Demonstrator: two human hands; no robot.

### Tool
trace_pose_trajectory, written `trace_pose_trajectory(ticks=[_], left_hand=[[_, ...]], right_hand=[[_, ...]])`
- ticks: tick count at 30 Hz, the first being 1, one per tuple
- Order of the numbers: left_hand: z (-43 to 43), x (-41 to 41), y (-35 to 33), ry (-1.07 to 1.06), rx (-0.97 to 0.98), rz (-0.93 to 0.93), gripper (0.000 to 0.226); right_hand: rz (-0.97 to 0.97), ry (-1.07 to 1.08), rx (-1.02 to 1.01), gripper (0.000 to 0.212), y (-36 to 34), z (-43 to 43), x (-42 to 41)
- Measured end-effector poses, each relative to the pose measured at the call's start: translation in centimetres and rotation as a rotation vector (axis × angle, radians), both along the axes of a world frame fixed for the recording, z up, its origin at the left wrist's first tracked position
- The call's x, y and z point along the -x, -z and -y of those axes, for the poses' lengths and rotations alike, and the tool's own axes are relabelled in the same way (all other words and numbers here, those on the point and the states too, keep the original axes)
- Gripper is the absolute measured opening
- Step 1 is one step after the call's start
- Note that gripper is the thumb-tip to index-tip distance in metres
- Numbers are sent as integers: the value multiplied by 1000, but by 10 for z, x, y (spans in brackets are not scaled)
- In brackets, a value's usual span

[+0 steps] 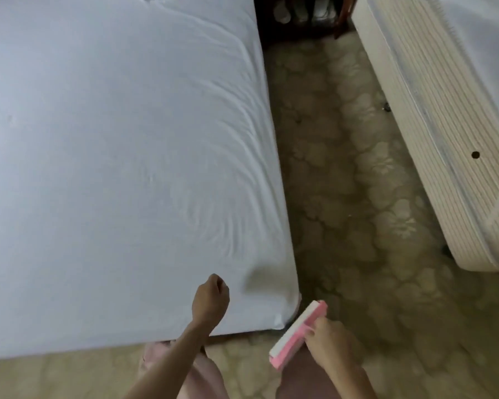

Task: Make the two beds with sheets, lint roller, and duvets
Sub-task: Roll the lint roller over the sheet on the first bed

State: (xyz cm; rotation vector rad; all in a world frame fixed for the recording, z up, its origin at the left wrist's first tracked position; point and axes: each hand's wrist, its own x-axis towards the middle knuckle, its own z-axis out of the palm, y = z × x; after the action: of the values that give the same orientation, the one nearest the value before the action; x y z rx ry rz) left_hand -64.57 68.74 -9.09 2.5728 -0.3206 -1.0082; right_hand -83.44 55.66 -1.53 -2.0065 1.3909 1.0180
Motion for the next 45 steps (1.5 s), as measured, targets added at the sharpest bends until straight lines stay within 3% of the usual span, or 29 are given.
trace_pose_trajectory(ticks=[8,12,20,29,38,42,45], left_hand=[[102,158,-46,189,30,-56,17],[156,201,-71,304,83,-52,13],[222,226,-108,327,141,-62,28],[286,136,-119,43,104,-59,27],[401,-32,-109,-149,-10,-41,27],[448,-112,-121,-271,42,5,13],[480,-140,-123,-349,55,3,14]], right_hand=[[312,303,239,36,-49,121,158],[360,396,316,35,-77,153,197],[419,452,165,39,-87,180,207],[486,419,31,31,-87,283,107],[521,157,-52,26,-105,446,-95],[616,50,-65,22,-116,502,-184],[558,-24,-109,18,-116,538,-228]])
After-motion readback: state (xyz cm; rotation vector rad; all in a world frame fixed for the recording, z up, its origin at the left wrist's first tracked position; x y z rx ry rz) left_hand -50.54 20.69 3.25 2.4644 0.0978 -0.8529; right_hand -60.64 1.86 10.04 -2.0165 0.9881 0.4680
